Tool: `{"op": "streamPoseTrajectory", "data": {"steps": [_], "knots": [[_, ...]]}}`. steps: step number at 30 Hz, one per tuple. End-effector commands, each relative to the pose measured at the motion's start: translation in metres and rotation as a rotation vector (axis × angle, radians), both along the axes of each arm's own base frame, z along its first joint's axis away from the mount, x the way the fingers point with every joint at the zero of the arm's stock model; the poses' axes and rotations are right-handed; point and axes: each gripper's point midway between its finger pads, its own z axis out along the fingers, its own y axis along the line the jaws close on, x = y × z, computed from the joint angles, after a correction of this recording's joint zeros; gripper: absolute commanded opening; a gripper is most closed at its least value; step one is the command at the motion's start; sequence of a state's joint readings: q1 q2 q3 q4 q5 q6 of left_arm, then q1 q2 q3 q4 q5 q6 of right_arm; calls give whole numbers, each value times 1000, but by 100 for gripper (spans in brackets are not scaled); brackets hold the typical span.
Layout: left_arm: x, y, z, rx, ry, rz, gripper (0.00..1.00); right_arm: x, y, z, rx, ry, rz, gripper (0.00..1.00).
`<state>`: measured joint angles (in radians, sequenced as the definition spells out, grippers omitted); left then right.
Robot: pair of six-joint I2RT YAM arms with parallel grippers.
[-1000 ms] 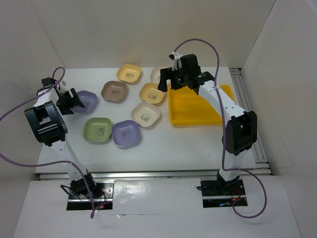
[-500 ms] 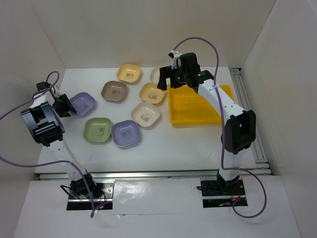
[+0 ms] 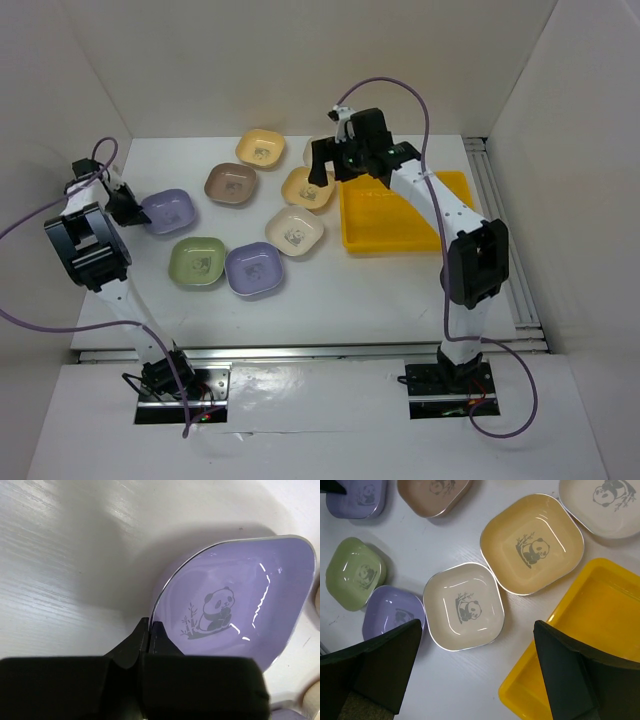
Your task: Place the plates into the plastic bin on the countertop
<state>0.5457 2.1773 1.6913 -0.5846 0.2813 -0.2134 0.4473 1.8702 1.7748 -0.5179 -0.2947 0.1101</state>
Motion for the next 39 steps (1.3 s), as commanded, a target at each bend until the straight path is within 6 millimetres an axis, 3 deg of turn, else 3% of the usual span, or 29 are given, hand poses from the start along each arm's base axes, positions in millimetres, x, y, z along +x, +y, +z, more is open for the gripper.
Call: {"op": "streamPoseTrajectory", "data": {"steps": [1,4,5,7,8,10,12,13,14,15,16,18,20,25,29,34,35,38,39], "knots": [[8,0,43,26,-63,-39,0,1,21,11,6,-30,23,100],[13,-12,78,45,-143,-125,0,4,30,23,37,-48,22,100],[14,-15,101,106,-179,-155,0,2,40,16,41,-32,49,100],[8,-23,127,193,-207,-202,0,8,60,30,124,-54,78,100],[9,-26,126,212,-203,-223,0,5,67,29,139,-40,88,100],[6,-44,144,290,-224,-288,0,8,88,48,222,-68,127,100],[3,-61,159,359,-246,-370,0,10,108,47,287,-40,150,99],[-1,-69,155,379,-226,-391,0,7,123,64,337,-73,194,99],[1,-89,157,391,-234,-440,0,10,128,66,364,-66,193,99],[2,-99,164,402,-252,-468,0,6,146,56,366,-56,227,99],[0,-108,169,411,-265,-492,0,11,150,67,390,-78,227,99],[-1,-133,170,393,-267,-538,0,10,168,52,398,-47,239,99],[3,-156,180,384,-289,-573,0,18,172,52,429,-43,209,98],[11,-193,200,343,-329,-608,0,36,168,30,414,-37,107,95],[20,-215,208,329,-352,-635,0,34,168,2,366,10,70,91],[28,-226,218,312,-370,-630,0,29,166,-28,289,22,14,76],[29,-232,225,307,-386,-630,0,30,162,-36,268,32,-10,56],[31,-235,226,309,-379,-613,0,30,160,-38,262,43,-27,29],[33,-235,222,307,-371,-614,0,31,159,-43,253,46,-36,27]]}}
